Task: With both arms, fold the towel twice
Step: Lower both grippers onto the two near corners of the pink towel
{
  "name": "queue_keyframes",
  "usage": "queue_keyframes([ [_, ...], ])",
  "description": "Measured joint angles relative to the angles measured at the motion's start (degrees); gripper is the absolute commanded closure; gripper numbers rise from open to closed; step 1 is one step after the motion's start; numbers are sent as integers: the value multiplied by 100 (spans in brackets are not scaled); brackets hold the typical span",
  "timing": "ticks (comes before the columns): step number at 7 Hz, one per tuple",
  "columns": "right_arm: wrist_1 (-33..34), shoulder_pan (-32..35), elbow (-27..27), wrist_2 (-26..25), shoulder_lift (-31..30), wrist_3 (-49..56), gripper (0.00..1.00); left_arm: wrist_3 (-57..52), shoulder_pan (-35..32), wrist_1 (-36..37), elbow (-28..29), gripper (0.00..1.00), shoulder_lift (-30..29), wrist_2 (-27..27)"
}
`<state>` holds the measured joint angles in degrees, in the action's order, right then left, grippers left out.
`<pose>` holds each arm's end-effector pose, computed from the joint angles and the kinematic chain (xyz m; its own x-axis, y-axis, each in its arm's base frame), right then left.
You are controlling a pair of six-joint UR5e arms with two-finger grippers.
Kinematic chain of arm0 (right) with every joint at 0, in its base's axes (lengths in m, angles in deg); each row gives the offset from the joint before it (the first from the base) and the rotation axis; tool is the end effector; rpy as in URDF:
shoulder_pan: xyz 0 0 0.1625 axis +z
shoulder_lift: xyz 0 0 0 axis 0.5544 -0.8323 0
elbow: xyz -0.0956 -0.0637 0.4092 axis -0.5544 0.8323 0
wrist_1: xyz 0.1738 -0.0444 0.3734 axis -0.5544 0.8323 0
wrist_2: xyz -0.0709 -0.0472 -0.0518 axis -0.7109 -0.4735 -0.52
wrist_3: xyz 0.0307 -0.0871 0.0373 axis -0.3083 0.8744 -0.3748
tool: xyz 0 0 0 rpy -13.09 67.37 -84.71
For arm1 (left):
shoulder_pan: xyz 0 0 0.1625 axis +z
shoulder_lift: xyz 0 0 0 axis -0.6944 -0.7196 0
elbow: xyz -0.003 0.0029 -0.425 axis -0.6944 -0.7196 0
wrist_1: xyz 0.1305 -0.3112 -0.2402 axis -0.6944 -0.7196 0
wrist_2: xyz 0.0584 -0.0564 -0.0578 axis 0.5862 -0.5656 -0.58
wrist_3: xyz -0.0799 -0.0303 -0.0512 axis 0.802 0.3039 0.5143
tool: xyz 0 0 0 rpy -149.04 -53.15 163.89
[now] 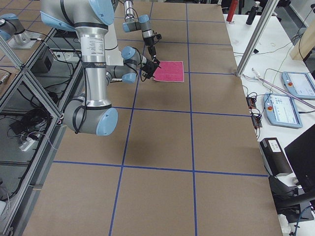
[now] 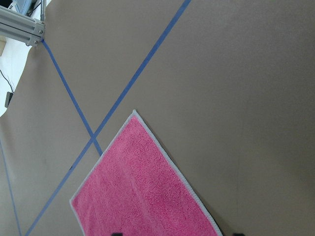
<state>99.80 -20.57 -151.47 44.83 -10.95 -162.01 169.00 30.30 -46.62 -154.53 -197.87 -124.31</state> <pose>-0.4352 -0.2717 0.3083 -0.0252 0.5153 0.8566 -0.5980 0.6789 -0.4260 0.5454 -0.2786 0.2992 0.1675 -0.3123 -0.9351 0.3721 0.8984 -0.2334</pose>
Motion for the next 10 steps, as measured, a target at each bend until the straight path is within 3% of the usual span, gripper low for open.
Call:
queue_keyframes([
  [6,22,-3,4,7,3,24,19,2,-45,0,187,48,-10,24],
  [9,23,-2,4,5,-2,24,22,2,-47,0,207,80,-12,30],
  [10,23,-5,6,1,-5,25,22,2,-47,0,207,81,-12,29],
])
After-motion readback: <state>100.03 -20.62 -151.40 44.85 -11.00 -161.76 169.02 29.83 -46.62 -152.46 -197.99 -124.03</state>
